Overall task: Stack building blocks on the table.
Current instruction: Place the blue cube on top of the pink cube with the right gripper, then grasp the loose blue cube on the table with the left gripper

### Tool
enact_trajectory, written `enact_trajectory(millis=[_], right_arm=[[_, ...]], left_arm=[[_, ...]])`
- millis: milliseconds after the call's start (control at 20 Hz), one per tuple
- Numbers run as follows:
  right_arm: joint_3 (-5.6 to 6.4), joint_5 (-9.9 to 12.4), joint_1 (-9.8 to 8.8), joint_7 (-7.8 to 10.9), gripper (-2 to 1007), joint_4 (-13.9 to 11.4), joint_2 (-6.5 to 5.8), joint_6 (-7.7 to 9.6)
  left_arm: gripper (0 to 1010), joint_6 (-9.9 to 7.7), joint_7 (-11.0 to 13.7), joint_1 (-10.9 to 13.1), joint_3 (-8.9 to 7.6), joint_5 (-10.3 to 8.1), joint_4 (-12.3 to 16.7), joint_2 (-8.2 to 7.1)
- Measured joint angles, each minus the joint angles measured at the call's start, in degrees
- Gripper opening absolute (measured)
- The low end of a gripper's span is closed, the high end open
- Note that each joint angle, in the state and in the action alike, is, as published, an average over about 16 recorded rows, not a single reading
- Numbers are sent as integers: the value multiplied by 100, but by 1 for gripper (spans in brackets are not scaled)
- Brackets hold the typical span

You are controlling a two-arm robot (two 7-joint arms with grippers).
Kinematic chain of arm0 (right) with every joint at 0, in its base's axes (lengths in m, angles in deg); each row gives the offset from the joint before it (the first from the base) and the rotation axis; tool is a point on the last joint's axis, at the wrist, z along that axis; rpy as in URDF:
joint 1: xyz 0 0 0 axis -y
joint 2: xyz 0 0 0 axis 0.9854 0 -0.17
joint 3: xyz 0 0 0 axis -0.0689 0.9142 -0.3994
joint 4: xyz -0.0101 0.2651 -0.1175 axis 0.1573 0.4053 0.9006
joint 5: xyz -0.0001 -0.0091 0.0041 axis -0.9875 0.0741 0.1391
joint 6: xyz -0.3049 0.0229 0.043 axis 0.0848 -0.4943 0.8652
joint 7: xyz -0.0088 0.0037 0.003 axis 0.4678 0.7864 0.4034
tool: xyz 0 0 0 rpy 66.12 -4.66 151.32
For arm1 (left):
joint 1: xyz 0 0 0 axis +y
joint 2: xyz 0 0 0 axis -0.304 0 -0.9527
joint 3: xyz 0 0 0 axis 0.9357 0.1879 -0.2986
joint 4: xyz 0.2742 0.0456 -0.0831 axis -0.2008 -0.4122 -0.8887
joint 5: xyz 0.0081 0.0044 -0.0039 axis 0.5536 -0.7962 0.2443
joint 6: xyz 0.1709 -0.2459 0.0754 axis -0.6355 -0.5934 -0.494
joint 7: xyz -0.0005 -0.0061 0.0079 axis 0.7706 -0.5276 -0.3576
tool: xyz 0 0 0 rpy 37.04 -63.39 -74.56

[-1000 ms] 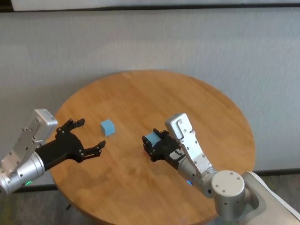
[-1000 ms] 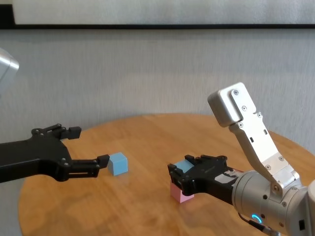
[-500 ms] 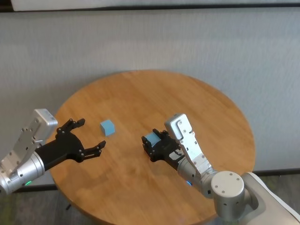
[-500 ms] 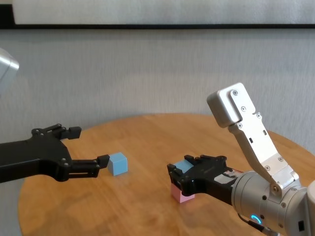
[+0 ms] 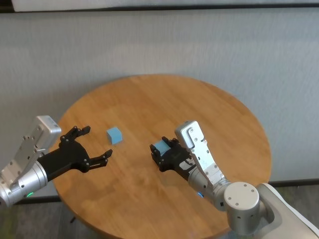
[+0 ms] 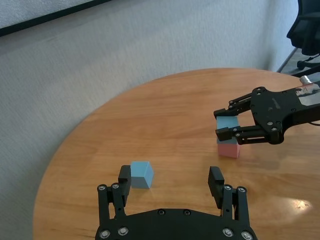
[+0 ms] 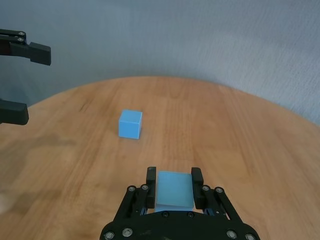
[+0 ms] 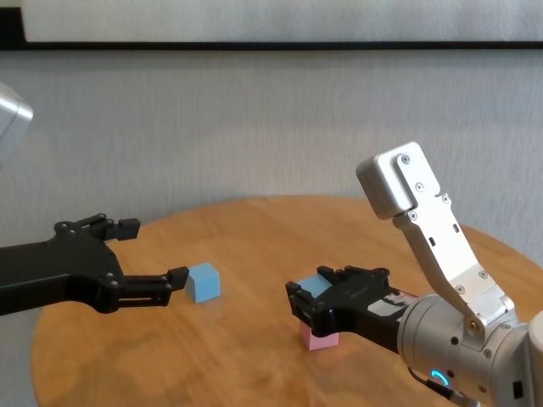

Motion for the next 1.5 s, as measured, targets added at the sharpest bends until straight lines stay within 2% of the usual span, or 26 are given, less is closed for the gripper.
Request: enact_trajectory(millis=[200,450,800,1000,1250,1500], right_arm=[[14,8,-12,-10,537,-29,7,-15],[59,40,-33,-22,712,-112,7,-27],[237,219,-71,8,919,-391,-51,-4],[431,411,-98,37,980,-612,-151,28],[776,707,-103,33,1004,-845,-334,86],[1116,947,-103,-7,1004,-975,-553,145]], left_arm=[[1001,0,0,0,0,0,0,0],[1002,0,0,0,0,0,0,0],[1001,0,0,0,0,0,0,0],[1001,0,0,0,0,0,0,0],[1001,0,0,0,0,0,0,0],[1001,0,0,0,0,0,0,0]])
